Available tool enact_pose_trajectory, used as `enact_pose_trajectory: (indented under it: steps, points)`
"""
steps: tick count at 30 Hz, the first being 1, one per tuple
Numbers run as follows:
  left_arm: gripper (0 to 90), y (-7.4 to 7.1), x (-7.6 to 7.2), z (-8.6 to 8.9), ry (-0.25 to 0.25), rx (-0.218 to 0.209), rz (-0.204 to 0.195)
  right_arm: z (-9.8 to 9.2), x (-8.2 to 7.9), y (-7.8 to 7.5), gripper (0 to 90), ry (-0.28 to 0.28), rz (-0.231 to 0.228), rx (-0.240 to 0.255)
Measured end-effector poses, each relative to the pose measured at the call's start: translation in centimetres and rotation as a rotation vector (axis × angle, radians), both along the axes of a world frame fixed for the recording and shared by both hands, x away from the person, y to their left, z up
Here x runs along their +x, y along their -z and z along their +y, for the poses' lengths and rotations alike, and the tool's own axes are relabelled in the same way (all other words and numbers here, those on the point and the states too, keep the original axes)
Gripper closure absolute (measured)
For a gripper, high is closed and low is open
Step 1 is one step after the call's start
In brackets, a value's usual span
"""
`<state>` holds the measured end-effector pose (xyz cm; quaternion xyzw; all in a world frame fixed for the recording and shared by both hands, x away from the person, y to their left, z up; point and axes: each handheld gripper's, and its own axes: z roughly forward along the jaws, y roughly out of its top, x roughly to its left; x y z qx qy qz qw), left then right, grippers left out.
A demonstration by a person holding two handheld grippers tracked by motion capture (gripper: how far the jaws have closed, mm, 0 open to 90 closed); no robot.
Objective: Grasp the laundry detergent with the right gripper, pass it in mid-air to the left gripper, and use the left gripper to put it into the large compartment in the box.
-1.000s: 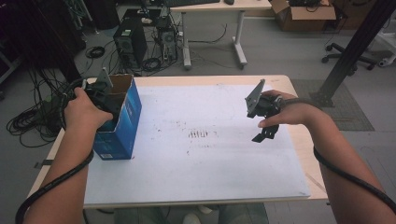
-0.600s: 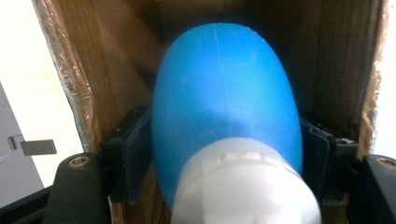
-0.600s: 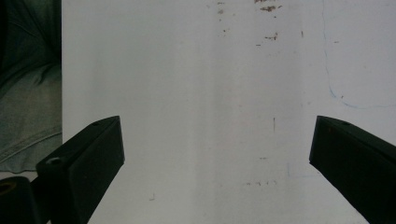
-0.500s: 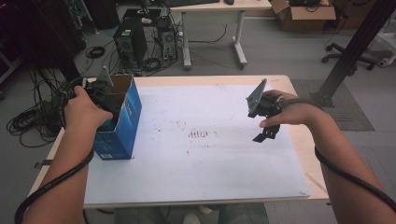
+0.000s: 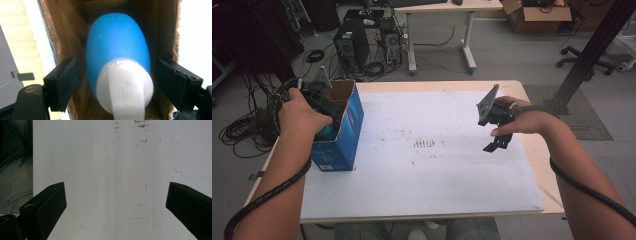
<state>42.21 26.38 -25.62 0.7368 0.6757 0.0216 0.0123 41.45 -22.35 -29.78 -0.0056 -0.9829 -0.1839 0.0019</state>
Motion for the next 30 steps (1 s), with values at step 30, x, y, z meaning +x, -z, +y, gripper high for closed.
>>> enact_pose_trajectory:
  steps: [30]
  points:
    - [0.2,-7.8,-1.2,-2.6,0.315,-0.034,-0.12,-0.1,0.0,-0.7,3.2,0.006,-0.013,0.003]
